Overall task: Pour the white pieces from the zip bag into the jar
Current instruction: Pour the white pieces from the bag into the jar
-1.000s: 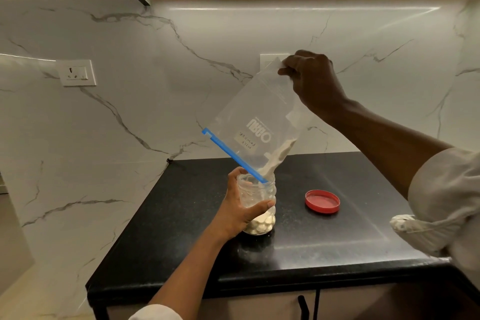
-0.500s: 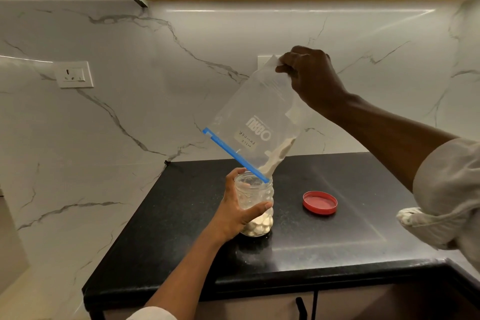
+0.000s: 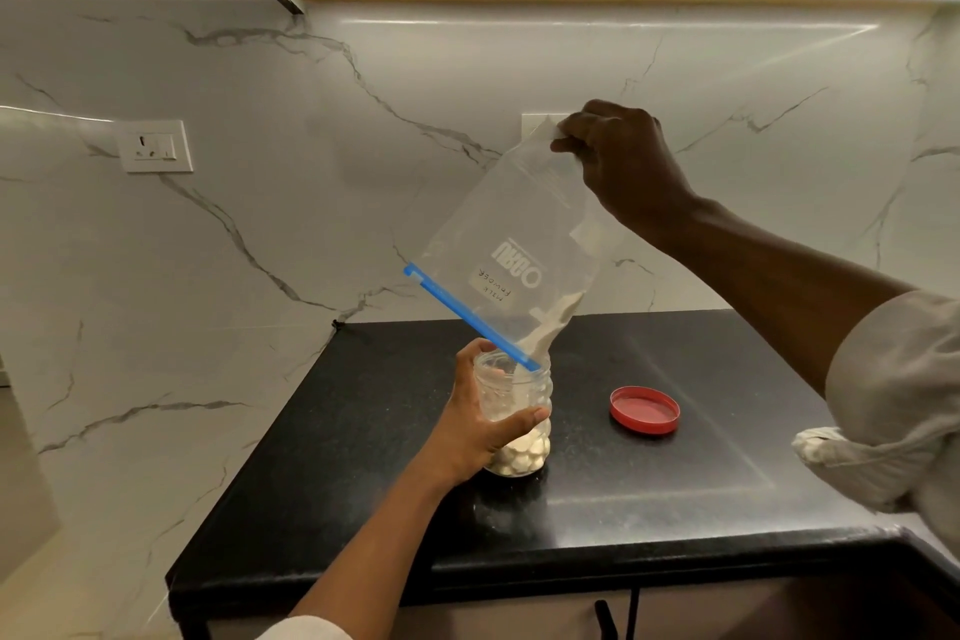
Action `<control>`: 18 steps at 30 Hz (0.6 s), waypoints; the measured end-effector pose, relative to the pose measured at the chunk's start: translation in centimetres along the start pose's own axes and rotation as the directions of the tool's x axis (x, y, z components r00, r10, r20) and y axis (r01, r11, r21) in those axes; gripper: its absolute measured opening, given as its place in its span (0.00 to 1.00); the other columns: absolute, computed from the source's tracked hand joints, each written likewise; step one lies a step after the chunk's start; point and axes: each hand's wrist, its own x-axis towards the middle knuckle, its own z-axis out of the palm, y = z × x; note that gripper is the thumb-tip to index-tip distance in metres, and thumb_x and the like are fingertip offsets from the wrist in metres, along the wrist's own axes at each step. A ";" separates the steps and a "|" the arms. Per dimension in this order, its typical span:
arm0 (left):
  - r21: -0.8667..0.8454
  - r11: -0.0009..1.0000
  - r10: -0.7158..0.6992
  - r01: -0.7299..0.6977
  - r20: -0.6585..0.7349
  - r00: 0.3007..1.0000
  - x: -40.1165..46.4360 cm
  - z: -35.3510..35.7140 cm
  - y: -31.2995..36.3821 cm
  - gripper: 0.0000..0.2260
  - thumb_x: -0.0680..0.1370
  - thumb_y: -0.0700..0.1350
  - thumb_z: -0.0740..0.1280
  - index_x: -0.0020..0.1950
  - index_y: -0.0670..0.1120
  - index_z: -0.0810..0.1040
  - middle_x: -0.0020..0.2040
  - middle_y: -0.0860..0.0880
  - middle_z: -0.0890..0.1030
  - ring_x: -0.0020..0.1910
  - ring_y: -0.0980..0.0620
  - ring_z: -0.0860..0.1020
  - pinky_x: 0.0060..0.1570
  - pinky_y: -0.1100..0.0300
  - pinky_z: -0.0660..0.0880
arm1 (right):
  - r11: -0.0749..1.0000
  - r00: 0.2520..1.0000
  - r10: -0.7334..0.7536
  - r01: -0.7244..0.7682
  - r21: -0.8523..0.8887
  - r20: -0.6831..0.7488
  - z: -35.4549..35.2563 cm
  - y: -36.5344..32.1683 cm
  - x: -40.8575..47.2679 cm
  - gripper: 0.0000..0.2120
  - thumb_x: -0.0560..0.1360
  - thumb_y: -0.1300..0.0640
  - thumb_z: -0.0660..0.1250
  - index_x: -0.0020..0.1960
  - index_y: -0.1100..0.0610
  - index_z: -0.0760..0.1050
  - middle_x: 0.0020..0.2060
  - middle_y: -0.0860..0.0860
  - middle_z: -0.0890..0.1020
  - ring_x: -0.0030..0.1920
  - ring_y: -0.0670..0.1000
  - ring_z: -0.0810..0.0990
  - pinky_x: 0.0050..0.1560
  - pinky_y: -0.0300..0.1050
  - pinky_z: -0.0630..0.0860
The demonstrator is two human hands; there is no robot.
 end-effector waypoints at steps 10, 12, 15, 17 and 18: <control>-0.032 0.999 0.028 -0.029 -0.028 0.999 0.1 -1.0 1.1 0.41 0.64 0.70 0.72 0.71 0.64 0.56 0.67 0.59 0.68 0.62 0.65 0.72 0.56 0.69 0.72 | 1.000 1.000 0.013 -0.013 0.006 0.008 0.3 0.0 -0.5 0.08 0.78 0.61 0.67 0.49 0.65 0.82 0.41 0.58 0.82 0.41 0.57 0.81 0.44 0.51 0.79; -0.098 0.995 0.009 -0.024 -0.157 0.987 0.3 -1.7 2.0 0.31 0.67 0.74 0.64 0.65 0.61 0.67 0.60 0.59 0.75 0.55 0.66 0.77 0.49 0.68 0.76 | 1.000 1.000 0.021 -0.021 0.006 0.009 0.3 0.1 -0.6 0.08 0.78 0.61 0.67 0.49 0.65 0.81 0.42 0.58 0.82 0.41 0.57 0.81 0.44 0.52 0.79; -0.133 0.991 -0.023 -0.021 -0.324 0.946 1.2 -3.4 2.8 0.14 0.76 0.62 0.64 0.54 0.56 0.78 0.50 0.56 0.81 0.51 0.60 0.79 0.52 0.61 0.78 | 0.999 0.999 0.035 -0.035 0.008 0.009 0.2 0.3 -0.4 0.08 0.78 0.60 0.66 0.49 0.65 0.81 0.41 0.58 0.82 0.41 0.57 0.81 0.44 0.53 0.79; -0.139 0.990 -0.033 -0.016 -0.340 0.940 1.7 -4.4 3.2 0.06 0.77 0.54 0.67 0.51 0.54 0.80 0.48 0.52 0.83 0.51 0.53 0.80 0.52 0.57 0.78 | 0.999 0.999 0.034 -0.034 0.013 0.010 0.0 0.4 -0.2 0.08 0.78 0.61 0.66 0.48 0.65 0.81 0.41 0.57 0.82 0.41 0.57 0.81 0.44 0.53 0.79; -0.140 0.990 -0.029 -0.019 -0.333 0.943 1.9 -4.7 3.5 0.06 0.77 0.53 0.68 0.50 0.53 0.80 0.48 0.51 0.83 0.51 0.51 0.80 0.52 0.56 0.78 | 0.999 1.000 0.030 -0.031 0.013 0.006 0.0 0.4 -0.1 0.08 0.78 0.61 0.66 0.48 0.65 0.81 0.41 0.57 0.82 0.41 0.56 0.81 0.45 0.53 0.79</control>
